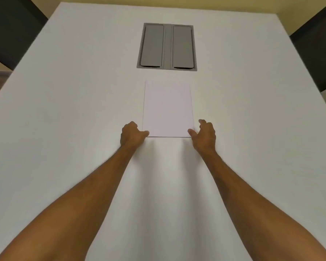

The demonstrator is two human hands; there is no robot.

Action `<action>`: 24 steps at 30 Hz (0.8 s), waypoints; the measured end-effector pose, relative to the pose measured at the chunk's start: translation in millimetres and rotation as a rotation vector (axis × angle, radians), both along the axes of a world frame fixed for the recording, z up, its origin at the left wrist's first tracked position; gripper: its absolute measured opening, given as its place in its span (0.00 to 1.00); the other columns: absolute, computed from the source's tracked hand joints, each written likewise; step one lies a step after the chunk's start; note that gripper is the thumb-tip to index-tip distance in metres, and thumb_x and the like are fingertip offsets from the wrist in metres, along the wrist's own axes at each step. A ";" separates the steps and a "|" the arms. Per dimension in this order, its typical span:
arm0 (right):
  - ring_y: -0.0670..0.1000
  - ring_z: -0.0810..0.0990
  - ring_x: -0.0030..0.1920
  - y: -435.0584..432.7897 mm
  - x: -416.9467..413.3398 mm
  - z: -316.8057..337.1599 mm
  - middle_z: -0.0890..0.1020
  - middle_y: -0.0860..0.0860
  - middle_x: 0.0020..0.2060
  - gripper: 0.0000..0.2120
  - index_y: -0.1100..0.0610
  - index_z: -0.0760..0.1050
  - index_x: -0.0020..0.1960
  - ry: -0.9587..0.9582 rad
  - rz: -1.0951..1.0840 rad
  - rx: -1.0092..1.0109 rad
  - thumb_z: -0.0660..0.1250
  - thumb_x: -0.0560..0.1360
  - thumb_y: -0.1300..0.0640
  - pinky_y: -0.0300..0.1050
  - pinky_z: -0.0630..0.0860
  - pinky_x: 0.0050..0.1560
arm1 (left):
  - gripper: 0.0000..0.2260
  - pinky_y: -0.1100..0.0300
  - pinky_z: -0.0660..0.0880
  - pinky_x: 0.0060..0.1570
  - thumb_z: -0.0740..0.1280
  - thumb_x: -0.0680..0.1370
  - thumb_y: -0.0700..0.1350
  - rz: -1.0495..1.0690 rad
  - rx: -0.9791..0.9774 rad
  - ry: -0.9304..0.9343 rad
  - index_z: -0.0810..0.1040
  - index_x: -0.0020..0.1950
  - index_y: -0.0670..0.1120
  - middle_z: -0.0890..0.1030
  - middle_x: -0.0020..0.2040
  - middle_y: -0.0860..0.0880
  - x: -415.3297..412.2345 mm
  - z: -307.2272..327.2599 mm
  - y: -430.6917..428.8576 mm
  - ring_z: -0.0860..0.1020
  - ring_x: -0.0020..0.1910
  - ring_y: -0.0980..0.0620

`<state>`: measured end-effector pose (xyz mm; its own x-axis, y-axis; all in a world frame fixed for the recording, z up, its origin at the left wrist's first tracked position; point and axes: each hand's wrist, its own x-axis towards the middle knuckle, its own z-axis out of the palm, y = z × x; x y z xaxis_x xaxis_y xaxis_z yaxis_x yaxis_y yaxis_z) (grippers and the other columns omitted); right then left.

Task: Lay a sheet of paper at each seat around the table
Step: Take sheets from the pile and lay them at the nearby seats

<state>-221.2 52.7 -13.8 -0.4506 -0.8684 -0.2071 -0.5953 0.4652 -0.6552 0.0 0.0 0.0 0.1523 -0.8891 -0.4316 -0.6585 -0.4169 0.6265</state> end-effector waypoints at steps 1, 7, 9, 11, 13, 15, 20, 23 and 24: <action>0.58 0.72 0.66 -3.3 0.4 -2.1 0.72 0.58 0.65 0.25 0.61 0.67 0.72 -0.001 -0.019 -0.008 0.68 0.79 0.55 0.46 0.69 0.61 | 0.15 0.57 0.69 0.48 0.74 0.74 0.48 0.005 0.011 -0.020 0.74 0.53 0.43 0.76 0.48 0.49 -1.1 -1.2 -1.7 0.76 0.55 0.42; 0.59 0.77 0.61 -15.6 0.3 -15.2 0.76 0.59 0.62 0.20 0.63 0.73 0.66 0.005 -0.124 0.038 0.70 0.78 0.57 0.41 0.67 0.53 | 0.15 0.54 0.74 0.46 0.77 0.71 0.43 0.154 0.050 0.047 0.69 0.40 0.45 0.68 0.35 0.51 -9.7 -15.3 -8.7 0.73 0.43 0.45; 0.59 0.78 0.59 -18.4 -0.4 -16.2 0.79 0.59 0.59 0.17 0.64 0.76 0.62 0.018 -0.150 0.055 0.70 0.77 0.58 0.41 0.66 0.51 | 0.17 0.50 0.79 0.50 0.77 0.70 0.42 0.225 0.063 0.086 0.67 0.36 0.46 0.72 0.37 0.48 -8.7 -18.2 -11.7 0.76 0.42 0.44; 0.58 0.80 0.58 -21.9 -1.0 -17.5 0.82 0.58 0.57 0.15 0.64 0.77 0.60 0.009 -0.180 0.064 0.71 0.76 0.58 0.42 0.69 0.51 | 0.15 0.47 0.81 0.55 0.78 0.70 0.41 0.282 0.074 0.131 0.70 0.37 0.45 0.80 0.44 0.43 -8.7 -21.0 -13.9 0.81 0.44 0.41; 0.58 0.81 0.57 -24.9 -1.5 -16.3 0.83 0.58 0.57 0.15 0.63 0.78 0.60 -0.025 -0.226 0.071 0.72 0.75 0.59 0.43 0.72 0.53 | 0.11 0.47 0.81 0.55 0.78 0.70 0.41 0.318 0.073 0.153 0.77 0.43 0.40 0.83 0.50 0.40 -8.4 -22.6 -15.2 0.84 0.49 0.40; 0.57 0.82 0.52 -27.1 -4.2 -15.8 0.84 0.57 0.54 0.12 0.62 0.80 0.56 -0.095 -0.292 0.078 0.73 0.73 0.62 0.42 0.74 0.51 | 0.12 0.48 0.82 0.54 0.78 0.70 0.40 0.330 0.091 0.168 0.81 0.49 0.38 0.84 0.50 0.40 -6.6 -24.6 -16.5 0.84 0.49 0.40; 0.59 0.85 0.47 -29.3 -10.1 -13.3 0.85 0.56 0.46 0.10 0.60 0.82 0.47 -0.247 -0.385 0.107 0.74 0.67 0.67 0.54 0.82 0.54 | 0.09 0.47 0.84 0.48 0.78 0.68 0.34 0.355 0.129 0.221 0.82 0.45 0.36 0.86 0.42 0.39 -5.3 -23.4 -15.2 0.83 0.34 0.43; 0.59 0.85 0.46 -29.3 -12.0 -14.6 0.85 0.56 0.45 0.10 0.59 0.83 0.47 -0.236 -0.401 0.103 0.75 0.66 0.68 0.54 0.82 0.54 | 0.08 0.48 0.84 0.48 0.78 0.67 0.33 0.357 0.131 0.228 0.82 0.43 0.38 0.86 0.42 0.41 -6.5 -22.8 -13.8 0.82 0.32 0.44; 0.58 0.84 0.46 -28.8 -12.5 -14.9 0.85 0.55 0.44 0.10 0.59 0.83 0.47 -0.227 -0.406 0.102 0.75 0.67 0.67 0.53 0.81 0.55 | 0.08 0.48 0.84 0.47 0.78 0.67 0.33 0.359 0.123 0.225 0.82 0.43 0.38 0.85 0.41 0.41 -6.9 -22.8 -13.1 0.82 0.32 0.45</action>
